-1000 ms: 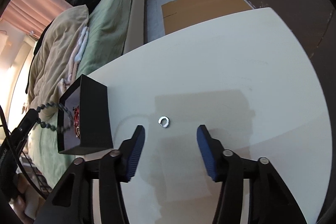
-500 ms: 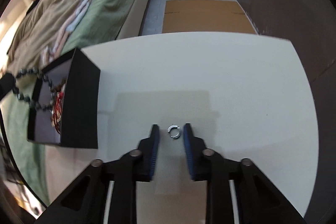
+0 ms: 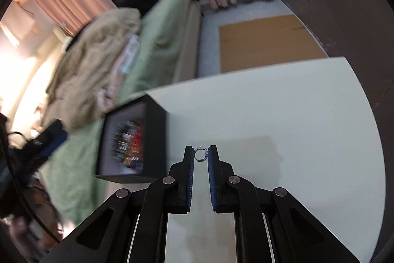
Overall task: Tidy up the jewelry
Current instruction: 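Carry the small silver ring into the box and open the right tool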
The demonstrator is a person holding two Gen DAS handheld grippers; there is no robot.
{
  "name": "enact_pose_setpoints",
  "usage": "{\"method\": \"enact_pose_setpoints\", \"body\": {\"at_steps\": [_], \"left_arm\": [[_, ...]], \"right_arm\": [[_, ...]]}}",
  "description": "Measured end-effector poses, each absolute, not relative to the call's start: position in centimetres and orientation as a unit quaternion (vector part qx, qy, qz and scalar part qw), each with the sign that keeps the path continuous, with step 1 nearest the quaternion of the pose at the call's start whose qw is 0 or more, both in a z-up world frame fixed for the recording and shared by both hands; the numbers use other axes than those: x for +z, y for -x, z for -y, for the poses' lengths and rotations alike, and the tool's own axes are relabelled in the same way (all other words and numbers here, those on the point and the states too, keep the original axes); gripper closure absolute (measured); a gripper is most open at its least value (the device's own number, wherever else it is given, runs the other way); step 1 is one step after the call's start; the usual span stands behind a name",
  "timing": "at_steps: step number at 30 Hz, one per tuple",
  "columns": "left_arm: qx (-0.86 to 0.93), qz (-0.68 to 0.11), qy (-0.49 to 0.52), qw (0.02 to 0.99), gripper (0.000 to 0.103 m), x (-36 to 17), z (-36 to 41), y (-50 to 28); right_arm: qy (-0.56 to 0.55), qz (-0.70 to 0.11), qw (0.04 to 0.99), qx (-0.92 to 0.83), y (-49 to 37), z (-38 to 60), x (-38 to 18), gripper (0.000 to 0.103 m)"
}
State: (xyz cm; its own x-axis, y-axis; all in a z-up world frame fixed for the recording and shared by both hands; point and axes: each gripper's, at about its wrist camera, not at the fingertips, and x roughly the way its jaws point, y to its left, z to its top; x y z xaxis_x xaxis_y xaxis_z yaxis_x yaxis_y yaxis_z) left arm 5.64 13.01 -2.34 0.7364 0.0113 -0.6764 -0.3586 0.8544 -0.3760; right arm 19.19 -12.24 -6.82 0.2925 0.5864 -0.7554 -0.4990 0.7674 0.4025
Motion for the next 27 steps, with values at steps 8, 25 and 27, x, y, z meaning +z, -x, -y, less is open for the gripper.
{"method": "enact_pose_setpoints", "body": {"at_steps": [8,25,27], "left_arm": [[0.118,-0.340,0.257,0.897,0.026,-2.2,-14.5,-4.7],[0.122,-0.338,0.257,0.897,0.023,-2.0,-14.4,-4.4],[0.121,-0.339,0.253,0.898,0.019,-2.1,-14.0,-4.4]], "right_arm": [[-0.085,-0.453,0.784,0.416,-17.4,9.0,-4.7,0.090],[-0.130,-0.463,0.767,0.424,-17.2,8.2,-5.2,0.039],[-0.132,-0.462,0.773,0.414,-17.1,9.1,-5.1,0.039]]}}
